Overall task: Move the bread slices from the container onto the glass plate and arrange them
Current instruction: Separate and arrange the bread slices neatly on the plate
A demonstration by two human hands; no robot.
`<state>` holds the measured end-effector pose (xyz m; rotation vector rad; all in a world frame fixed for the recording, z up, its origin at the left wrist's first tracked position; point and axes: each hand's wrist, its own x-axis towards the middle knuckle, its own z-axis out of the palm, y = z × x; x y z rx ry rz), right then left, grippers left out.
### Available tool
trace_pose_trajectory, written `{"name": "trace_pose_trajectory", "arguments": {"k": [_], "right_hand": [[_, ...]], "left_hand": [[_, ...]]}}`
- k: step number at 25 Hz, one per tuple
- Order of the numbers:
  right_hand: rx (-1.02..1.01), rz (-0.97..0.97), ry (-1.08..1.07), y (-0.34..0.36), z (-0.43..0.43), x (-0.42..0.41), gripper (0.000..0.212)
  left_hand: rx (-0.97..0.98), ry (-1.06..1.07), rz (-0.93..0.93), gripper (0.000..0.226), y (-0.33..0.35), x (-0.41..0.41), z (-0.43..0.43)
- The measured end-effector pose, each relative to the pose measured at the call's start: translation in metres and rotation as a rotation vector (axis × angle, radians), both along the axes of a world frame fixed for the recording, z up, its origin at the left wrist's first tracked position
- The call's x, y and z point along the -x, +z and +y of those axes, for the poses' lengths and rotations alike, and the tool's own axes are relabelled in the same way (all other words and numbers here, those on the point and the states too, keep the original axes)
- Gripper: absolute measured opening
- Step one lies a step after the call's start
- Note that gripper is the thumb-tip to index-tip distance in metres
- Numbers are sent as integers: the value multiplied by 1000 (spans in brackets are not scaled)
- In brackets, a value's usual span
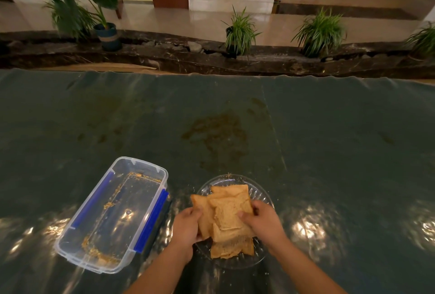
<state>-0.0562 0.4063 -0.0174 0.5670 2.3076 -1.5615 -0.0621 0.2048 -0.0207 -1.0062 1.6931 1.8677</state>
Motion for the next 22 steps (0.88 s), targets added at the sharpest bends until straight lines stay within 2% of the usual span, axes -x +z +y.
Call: {"name": "trace_pose_trajectory", "arguments": {"k": [3, 8, 12, 19, 21, 22], "right_hand": [[145, -13, -146, 1, 16, -2, 11], [124, -37, -251, -7, 38, -5, 10], [81, -30, -243, -10, 37, -2, 10], [34, -15, -190, -16, 34, 8, 14], [-86, -66, -120, -15, 35, 8, 24], [-214, -76, -50, -14, 35, 8, 29]], "left_hand": [[151, -118, 51, 24, -2, 4, -5], [425, -317, 125, 33, -6, 9, -9], [497, -422, 144, 19, -6, 12, -11], [523, -502, 169, 25, -7, 13, -12], [490, -505, 162, 25, -7, 13, -14], [480, -504, 164, 25, -6, 13, -15]]}}
